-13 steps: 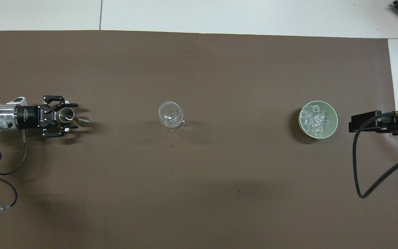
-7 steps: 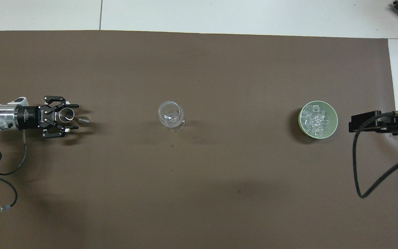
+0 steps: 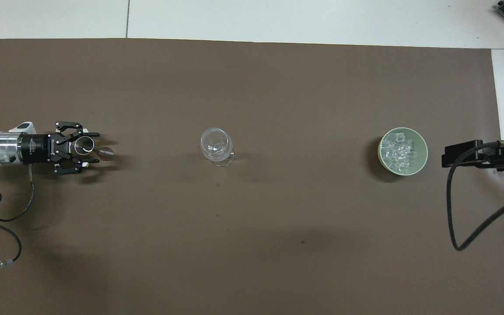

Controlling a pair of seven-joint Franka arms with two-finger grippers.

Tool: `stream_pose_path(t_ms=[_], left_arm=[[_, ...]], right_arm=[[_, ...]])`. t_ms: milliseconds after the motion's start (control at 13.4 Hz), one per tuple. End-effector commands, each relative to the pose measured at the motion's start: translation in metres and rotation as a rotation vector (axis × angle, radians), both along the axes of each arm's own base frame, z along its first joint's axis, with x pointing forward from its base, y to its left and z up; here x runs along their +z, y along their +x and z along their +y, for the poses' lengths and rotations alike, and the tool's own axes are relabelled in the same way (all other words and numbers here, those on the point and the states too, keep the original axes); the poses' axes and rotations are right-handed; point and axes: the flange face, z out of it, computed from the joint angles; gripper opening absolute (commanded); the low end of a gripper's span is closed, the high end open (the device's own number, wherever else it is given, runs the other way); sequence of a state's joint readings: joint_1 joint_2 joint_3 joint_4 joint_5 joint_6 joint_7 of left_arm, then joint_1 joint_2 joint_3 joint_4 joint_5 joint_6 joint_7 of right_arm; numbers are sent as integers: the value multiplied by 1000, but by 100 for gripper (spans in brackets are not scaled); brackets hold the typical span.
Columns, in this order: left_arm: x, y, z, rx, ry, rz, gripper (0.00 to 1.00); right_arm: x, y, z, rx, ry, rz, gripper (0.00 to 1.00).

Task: Pour wine and add ice with both arms
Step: 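Lift the silver jigger off the table with the left gripper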

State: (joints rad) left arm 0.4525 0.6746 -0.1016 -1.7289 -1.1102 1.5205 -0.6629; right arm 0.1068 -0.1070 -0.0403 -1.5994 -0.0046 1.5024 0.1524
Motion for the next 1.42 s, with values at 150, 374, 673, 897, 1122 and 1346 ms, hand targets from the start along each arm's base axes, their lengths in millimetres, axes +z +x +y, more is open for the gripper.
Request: stream_pose_path(t_ms=[150, 374, 673, 897, 1122, 1346], left_arm=[[0, 0, 5, -9, -13, -24, 68], [-1, -1, 6, -11, -14, -43, 62], [-1, -2, 8, -9, -15, -46, 54], [-3, -3, 7, -16, -17, -67, 47], [-3, -3, 7, -16, -17, -67, 41], [-3, -3, 6, -18, -17, -65, 37]], right_arm=[[1, -5, -4, 7, 10, 11, 100], [1, -5, -4, 5, 10, 9, 100], [1, -5, -4, 7, 10, 9, 100], [1, -5, -4, 5, 10, 11, 100], [1, -5, -4, 5, 10, 9, 100], [1, -5, -4, 5, 10, 11, 100]])
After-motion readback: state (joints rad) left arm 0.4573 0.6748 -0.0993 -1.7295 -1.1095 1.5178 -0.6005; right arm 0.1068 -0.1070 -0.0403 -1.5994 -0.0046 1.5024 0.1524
